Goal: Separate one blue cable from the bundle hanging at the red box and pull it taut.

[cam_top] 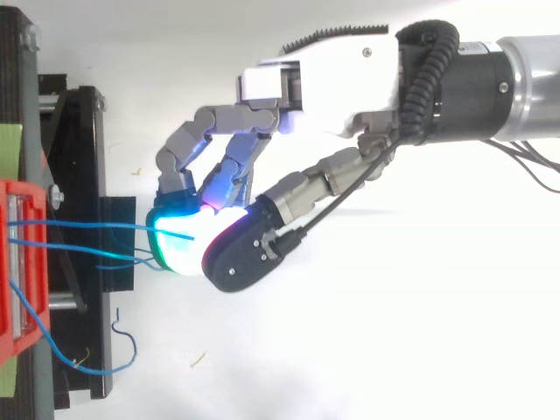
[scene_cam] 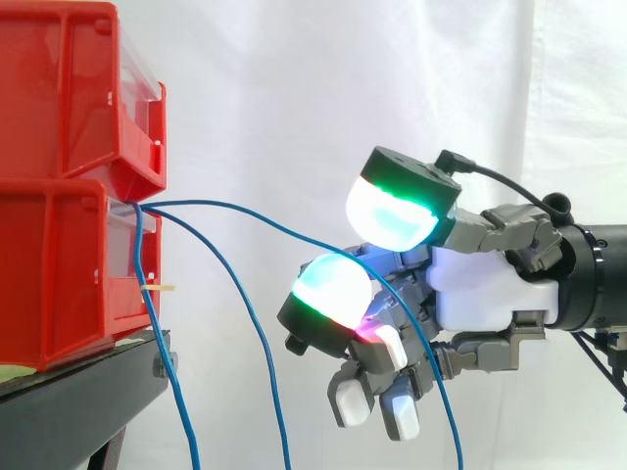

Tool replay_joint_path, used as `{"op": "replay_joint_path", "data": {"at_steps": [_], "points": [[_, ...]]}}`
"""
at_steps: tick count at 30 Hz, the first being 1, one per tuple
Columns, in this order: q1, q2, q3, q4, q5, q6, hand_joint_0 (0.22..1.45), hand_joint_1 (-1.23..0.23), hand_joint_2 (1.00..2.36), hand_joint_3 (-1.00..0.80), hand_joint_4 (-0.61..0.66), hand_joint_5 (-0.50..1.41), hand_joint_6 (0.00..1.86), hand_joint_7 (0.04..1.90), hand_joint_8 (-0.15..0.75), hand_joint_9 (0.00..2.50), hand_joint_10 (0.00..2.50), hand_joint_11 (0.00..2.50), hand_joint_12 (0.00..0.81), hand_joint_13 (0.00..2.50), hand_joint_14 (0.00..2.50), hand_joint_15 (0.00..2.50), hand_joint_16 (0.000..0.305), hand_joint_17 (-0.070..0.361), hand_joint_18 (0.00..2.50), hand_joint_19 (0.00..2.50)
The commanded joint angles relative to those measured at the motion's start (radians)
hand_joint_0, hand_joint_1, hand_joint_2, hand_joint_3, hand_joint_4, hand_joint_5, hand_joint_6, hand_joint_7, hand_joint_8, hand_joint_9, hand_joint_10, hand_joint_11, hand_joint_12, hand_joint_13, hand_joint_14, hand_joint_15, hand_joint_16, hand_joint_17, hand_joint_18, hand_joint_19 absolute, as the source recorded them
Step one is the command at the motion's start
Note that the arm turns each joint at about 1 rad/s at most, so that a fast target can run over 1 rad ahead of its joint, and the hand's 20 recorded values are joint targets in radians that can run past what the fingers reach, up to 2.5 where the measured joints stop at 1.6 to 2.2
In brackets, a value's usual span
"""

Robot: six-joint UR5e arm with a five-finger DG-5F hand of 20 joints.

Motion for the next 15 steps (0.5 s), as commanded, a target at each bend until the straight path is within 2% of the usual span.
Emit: {"op": "replay_joint_path", "data": {"at_steps": [1, 6, 9, 15], "points": [[0.005, 0.0, -0.015, 0.01, 0.026, 0.025, 0.57, -0.47, 1.0, -0.46, 0.16, -0.16, 0.86, 1.03, 0.333, 0.98, 0.02, 0.86, 0.367, 0.82, 0.01, 0.43, 0.046, 0.103, 0.94, 0.55], [0.011, 0.0, -0.03, 0.029, 0.056, 0.059, 0.6, -0.52, 1.01, -0.39, 0.15, -0.16, 0.86, 1.06, 0.333, 0.99, 0.02, 0.86, 0.367, 0.82, 0.01, 0.43, 0.045, 0.102, 0.95, 0.56], [0.014, 0.0, -0.03, 0.031, 0.075, 0.078, 0.6, -0.59, 1.01, -0.34, 0.16, -0.17, 0.87, 1.05, 0.34, 0.98, 0.02, 0.87, 0.378, 0.83, 0.01, 0.43, 0.047, 0.106, 0.96, 0.54], [0.019, 0.0, -0.03, 0.029, 0.108, 0.114, 0.61, -0.64, 1.01, -0.29, 0.18, -0.17, 0.88, 1.02, 0.361, 0.97, 0.02, 0.88, 0.393, 0.84, 0.01, 0.42, 0.05, 0.112, 0.99, 0.52]]}}
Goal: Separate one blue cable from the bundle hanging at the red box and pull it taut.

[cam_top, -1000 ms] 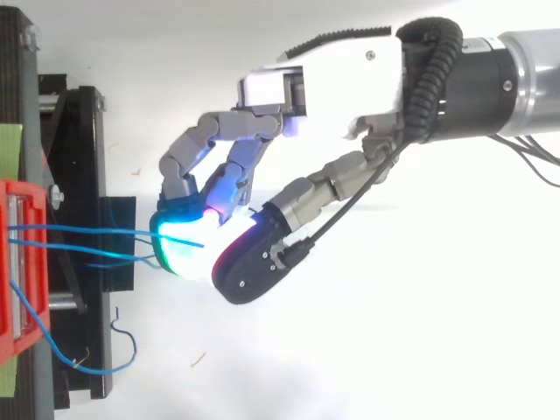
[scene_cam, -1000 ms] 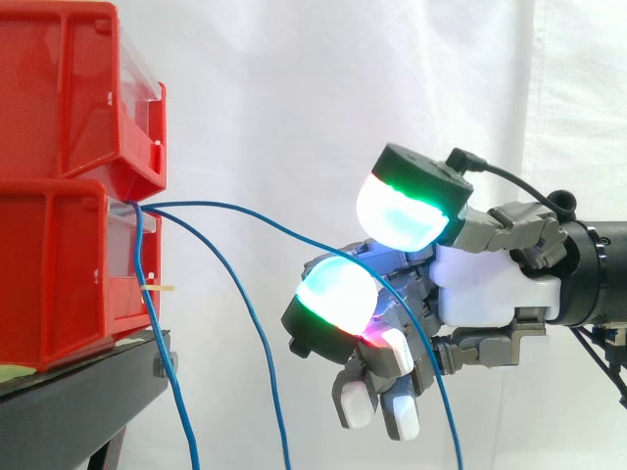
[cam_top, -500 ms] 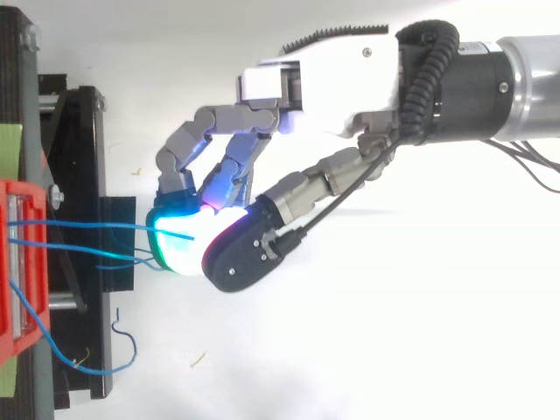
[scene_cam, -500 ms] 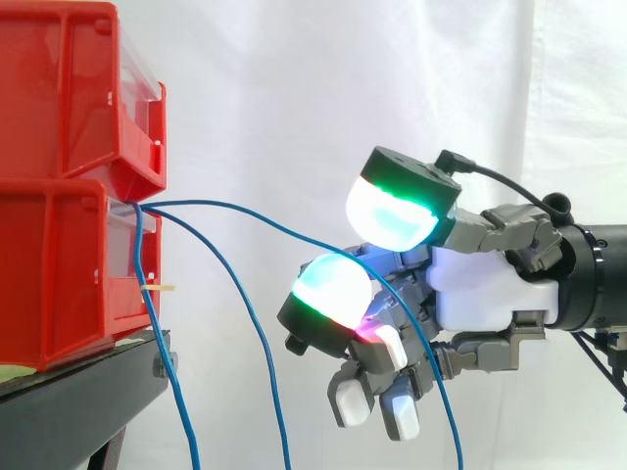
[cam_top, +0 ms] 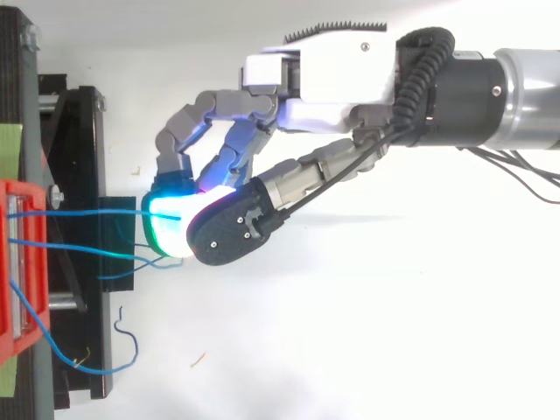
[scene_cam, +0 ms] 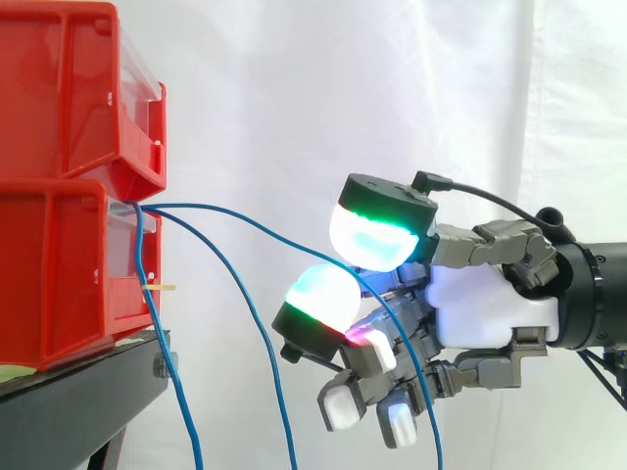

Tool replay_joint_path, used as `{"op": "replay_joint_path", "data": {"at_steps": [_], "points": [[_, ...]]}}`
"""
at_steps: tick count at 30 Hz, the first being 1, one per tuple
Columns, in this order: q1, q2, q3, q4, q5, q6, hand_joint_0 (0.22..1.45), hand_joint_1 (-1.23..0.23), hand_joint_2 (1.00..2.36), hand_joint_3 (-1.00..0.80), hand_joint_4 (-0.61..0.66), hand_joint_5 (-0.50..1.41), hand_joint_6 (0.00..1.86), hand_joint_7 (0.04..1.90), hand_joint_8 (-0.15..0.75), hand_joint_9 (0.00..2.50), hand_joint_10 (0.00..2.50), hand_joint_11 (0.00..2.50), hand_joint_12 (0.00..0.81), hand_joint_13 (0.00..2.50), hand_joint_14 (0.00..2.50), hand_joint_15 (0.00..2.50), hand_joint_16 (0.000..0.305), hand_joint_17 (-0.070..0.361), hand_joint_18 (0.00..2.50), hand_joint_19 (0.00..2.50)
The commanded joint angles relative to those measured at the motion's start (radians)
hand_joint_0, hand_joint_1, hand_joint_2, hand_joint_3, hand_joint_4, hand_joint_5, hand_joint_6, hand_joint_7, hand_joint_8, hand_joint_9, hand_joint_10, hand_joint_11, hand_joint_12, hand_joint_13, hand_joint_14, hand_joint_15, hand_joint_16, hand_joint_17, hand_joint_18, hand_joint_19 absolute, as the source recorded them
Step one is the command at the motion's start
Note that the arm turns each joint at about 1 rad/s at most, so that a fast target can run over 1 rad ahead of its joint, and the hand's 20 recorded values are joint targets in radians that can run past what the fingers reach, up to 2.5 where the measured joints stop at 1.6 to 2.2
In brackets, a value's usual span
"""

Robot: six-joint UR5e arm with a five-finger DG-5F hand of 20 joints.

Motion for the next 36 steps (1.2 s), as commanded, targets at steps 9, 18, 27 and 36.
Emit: {"op": "replay_joint_path", "data": {"at_steps": [9, 18, 27, 36], "points": [[0.012, 0.0, -0.017, -0.023, 0.055, 0.084, 0.61, -0.65, 1.01, -0.27, 0.18, -0.18, 0.89, 1.01, 0.362, 0.97, 0.02, 0.89, 0.395, 0.84, 0.01, 0.42, 0.05, 0.113, 1.0, 0.51], [0.023, 0.0, -0.043, -0.009, 0.099, 0.155, 0.63, -0.67, 1.01, -0.17, 0.06, -0.18, 0.9, 1.02, 0.357, 0.96, 0.02, 0.91, 0.393, 0.85, 0.01, 0.42, 0.049, 0.111, 1.01, 0.5], [0.036, 0.0, -0.043, -0.035, 0.147, 0.199, 0.65, -0.72, 1.01, -0.17, -0.04, -0.19, 0.91, 0.98, 0.329, 0.96, 0.02, 0.93, 0.371, 0.85, 0.01, 0.43, 0.046, 0.103, 0.99, 0.52], [0.044, 0.0, -0.045, -0.037, 0.144, 0.198, 0.67, -0.78, 1.02, -0.13, -0.2, -0.19, 0.91, 1.19, 0.324, 1.04, 0.02, 1.05, 0.358, 0.89, 0.01, 0.46, 0.043, 0.098, 1.0, 0.52]]}}
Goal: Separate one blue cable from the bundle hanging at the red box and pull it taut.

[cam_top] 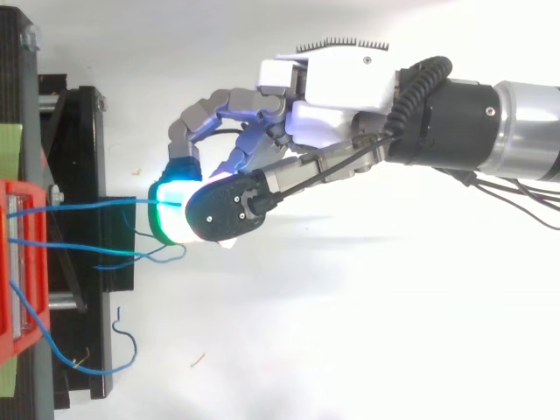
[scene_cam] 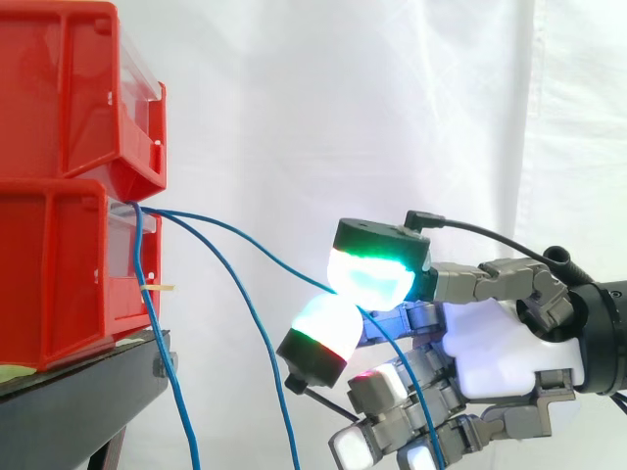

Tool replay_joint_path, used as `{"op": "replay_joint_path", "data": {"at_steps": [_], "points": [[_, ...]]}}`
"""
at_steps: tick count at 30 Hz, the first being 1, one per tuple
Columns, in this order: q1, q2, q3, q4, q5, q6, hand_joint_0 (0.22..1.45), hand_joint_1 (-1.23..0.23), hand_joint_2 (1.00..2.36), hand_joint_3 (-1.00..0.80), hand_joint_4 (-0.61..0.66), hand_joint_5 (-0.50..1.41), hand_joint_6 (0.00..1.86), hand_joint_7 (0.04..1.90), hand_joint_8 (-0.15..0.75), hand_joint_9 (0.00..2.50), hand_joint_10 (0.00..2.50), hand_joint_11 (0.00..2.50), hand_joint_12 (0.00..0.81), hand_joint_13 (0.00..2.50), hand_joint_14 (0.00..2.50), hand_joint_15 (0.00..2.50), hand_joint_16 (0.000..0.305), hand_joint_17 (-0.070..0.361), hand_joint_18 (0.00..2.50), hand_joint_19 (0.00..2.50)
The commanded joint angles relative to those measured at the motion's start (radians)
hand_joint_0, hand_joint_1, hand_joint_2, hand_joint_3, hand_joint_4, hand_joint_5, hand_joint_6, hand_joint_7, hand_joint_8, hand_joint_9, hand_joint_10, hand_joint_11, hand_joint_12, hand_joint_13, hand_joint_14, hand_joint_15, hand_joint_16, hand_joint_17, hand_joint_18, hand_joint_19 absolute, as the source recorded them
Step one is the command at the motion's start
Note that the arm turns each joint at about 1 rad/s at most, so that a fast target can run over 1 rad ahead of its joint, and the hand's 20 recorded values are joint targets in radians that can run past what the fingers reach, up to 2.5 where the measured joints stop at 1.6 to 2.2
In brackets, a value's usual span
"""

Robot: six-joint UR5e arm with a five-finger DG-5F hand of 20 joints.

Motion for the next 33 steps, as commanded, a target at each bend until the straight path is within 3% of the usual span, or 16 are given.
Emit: {"op": "replay_joint_path", "data": {"at_steps": [1, 8, 14, 17, 20, 26, 28, 29, 31, 32, 33], "points": [[0.002, 0.0, 0.0, 0.0, -0.001, -0.001, 0.68, -0.78, 1.02, -0.15, -0.21, -0.19, 0.91, 1.19, 0.32, 1.05, 0.02, 1.08, 0.357, 0.91, 0.02, 0.48, 0.043, 0.097, 1.0, 0.53], [0.002, 0.0, -0.014, 0.004, -0.004, -0.011, 0.69, -0.77, 1.02, -0.19, -0.2, -0.2, 0.92, 1.17, 0.312, 1.09, 0.02, 1.19, 0.355, 0.93, 0.02, 0.51, 0.042, 0.094, 1.0, 0.54], [0.01, 0.0, -0.066, 0.056, -0.001, -0.031, 0.7, -0.76, 1.02, -0.21, -0.2, -0.2, 0.93, 1.14, 0.308, 1.18, 0.0, 1.56, 0.355, 1.01, 0.02, 0.66, 0.041, 0.093, 1.0, 0.55], [0.013, 0.0, -0.078, 0.113, 0.0, -0.032, 0.7, -0.76, 1.02, -0.21, -0.2, -0.2, 0.93, 1.14, 0.309, 1.15, 0.16, 1.63, 0.366, 1.05, 0.02, 0.79, 0.042, 0.094, 0.99, 0.55], [0.013, 0.0, -0.079, 0.125, -0.001, -0.034, 0.7, -0.75, 1.01, -0.22, -0.2, -0.2, 0.93, 1.13, 0.312, 1.09, 0.4, 1.59, 0.37, 1.14, 0.02, 0.99, 0.041, 0.093, 0.99, 0.58], [0.013, 0.0, -0.079, 0.125, -0.003, -0.044, 0.7, -0.75, 1.01, -0.22, -0.19, -0.2, 0.93, 1.1, 0.322, 0.96, 0.94, 1.43, 0.356, 1.27, 0.0, 1.56, 0.041, 0.093, 1.1, 0.87], [0.013, 0.0, -0.079, 0.124, -0.003, -0.044, 0.7, -0.76, 1.01, -0.21, -0.17, -0.2, 0.93, 1.08, 0.344, 0.83, 1.35, 1.25, 0.36, 1.13, 0.67, 1.46, 0.041, 0.091, 1.17, 1.08], [0.013, 0.0, -0.078, 0.124, -0.001, -0.046, 0.7, -0.77, 1.01, -0.2, -0.17, -0.2, 0.93, 1.08, 0.342, 0.82, 1.37, 1.25, 0.36, 1.09, 0.87, 1.41, 0.04, 0.091, 1.18, 1.13], [0.013, 0.0, -0.079, 0.124, -0.001, -0.046, 0.7, -0.77, 1.01, -0.2, -0.18, -0.19, 0.92, 1.1, 0.355, 0.77, 1.54, 1.22, 0.369, 0.97, 1.52, 1.27, 0.039, 0.088, 1.27, 1.34], [0.015, 0.0, -0.079, 0.124, 0.0, -0.047, 0.7, -0.78, 1.01, -0.2, -0.18, -0.19, 0.92, 1.09, 0.35, 0.76, 1.56, 1.24, 0.372, 0.95, 1.59, 1.29, 0.039, 0.087, 1.28, 1.4], [0.015, 0.0, -0.079, 0.124, 0.0, -0.047, 0.7, -0.78, 1.02, -0.2, -0.18, -0.19, 0.92, 1.1, 0.355, 0.72, 1.72, 1.2, 0.371, 0.89, 1.84, 1.28, 0.039, 0.087, 1.33, 1.53]]}}
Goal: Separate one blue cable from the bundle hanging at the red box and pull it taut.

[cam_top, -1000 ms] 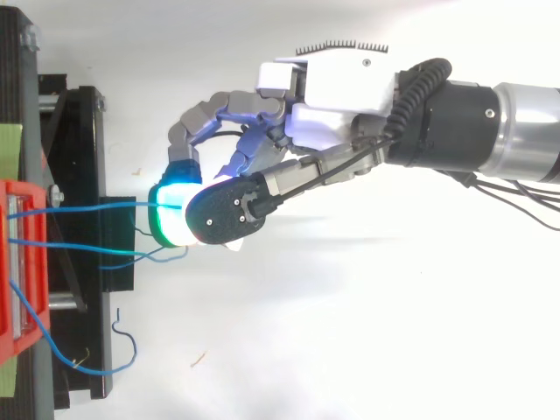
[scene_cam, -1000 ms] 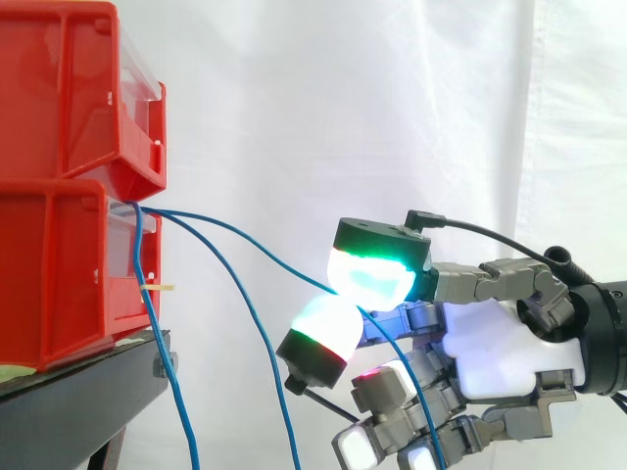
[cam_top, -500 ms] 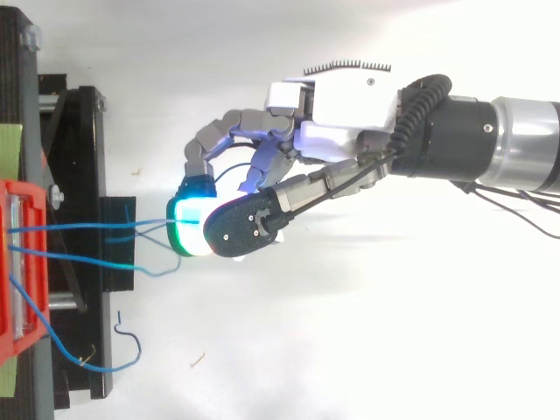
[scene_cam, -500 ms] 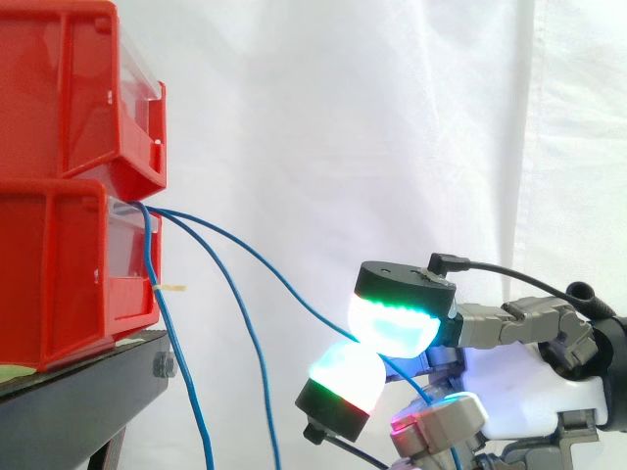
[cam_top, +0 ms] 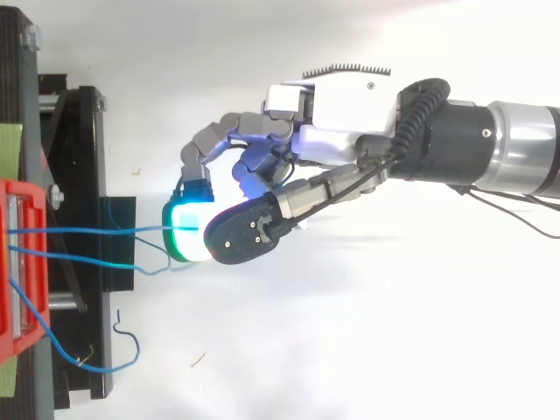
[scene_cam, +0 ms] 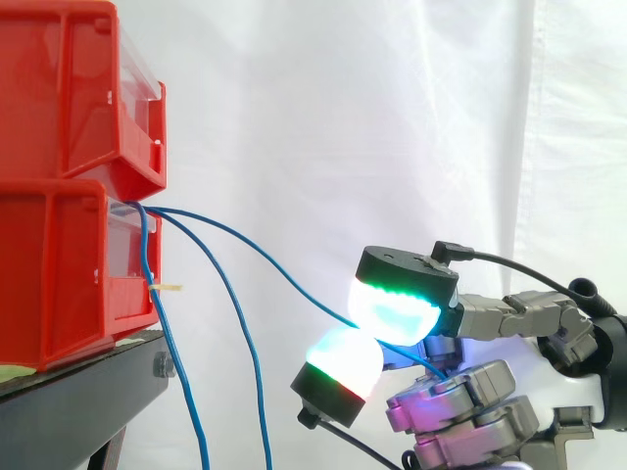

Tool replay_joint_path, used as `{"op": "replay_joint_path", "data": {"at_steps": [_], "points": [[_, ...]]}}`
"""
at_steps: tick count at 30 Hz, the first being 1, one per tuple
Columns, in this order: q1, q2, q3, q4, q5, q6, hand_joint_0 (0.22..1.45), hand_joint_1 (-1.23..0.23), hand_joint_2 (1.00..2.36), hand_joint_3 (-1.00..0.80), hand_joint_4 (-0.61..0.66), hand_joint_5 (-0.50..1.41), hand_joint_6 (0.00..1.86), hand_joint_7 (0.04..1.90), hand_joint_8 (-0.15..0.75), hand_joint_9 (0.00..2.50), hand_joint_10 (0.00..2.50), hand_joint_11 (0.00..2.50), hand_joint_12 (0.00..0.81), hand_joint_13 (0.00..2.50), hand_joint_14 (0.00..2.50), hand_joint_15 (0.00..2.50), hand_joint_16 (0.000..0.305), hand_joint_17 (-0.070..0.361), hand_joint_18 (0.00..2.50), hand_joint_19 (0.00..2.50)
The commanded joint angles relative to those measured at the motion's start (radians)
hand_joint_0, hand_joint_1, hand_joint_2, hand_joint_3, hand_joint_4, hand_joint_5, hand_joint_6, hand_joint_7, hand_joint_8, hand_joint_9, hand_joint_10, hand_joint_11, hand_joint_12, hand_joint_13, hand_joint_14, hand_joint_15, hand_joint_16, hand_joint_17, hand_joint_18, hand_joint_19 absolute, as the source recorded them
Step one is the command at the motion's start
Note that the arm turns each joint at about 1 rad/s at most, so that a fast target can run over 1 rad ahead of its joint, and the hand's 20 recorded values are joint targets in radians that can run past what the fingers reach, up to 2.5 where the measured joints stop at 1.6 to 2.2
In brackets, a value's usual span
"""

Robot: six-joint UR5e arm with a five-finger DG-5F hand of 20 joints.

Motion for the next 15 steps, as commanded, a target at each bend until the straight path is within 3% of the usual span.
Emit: {"op": "replay_joint_path", "data": {"at_steps": [1, 2, 4, 7, 15], "points": [[0.001, 0.0, 0.0, 0.001, 0.002, -0.005, 0.7, -0.78, 1.01, -0.2, -0.18, -0.19, 0.92, 1.1, 0.351, 0.68, 1.92, 1.15, 0.372, 0.85, 2.0, 1.25, 0.038, 0.085, 1.35, 1.59], [0.001, 0.0, 0.0, 0.001, 0.002, -0.006, 0.7, -0.78, 1.01, -0.2, -0.18, -0.19, 0.92, 1.1, 0.351, 0.68, 1.92, 1.15, 0.372, 0.85, 2.0, 1.25, 0.038, 0.085, 1.35, 1.59], [0.001, 0.0, 0.0, 0.003, 0.002, -0.009, 0.71, -0.79, 1.01, -0.21, -0.18, -0.19, 0.92, 1.11, 0.353, 0.61, 2.35, 1.06, 0.377, 0.77, 2.3, 1.25, 0.038, 0.086, 1.39, 1.72], [0.001, 0.0, 0.0, 0.0, 0.003, -0.011, 0.71, -0.79, 1.01, -0.21, -0.19, -0.19, 0.92, 1.1, 0.352, 0.57, 2.5, 1.08, 0.382, 0.71, 2.5, 1.29, 0.038, 0.086, 1.4, 1.77], [0.001, 0.0, 0.0, 0.0, 0.005, -0.011, 0.71, -0.79, 1.01, -0.21, -0.19, -0.19, 0.92, 1.11, 0.35, 0.46, 2.5, 1.2, 0.38, 0.64, 2.5, 1.36, 0.041, 0.092, 1.33, 1.61]]}}
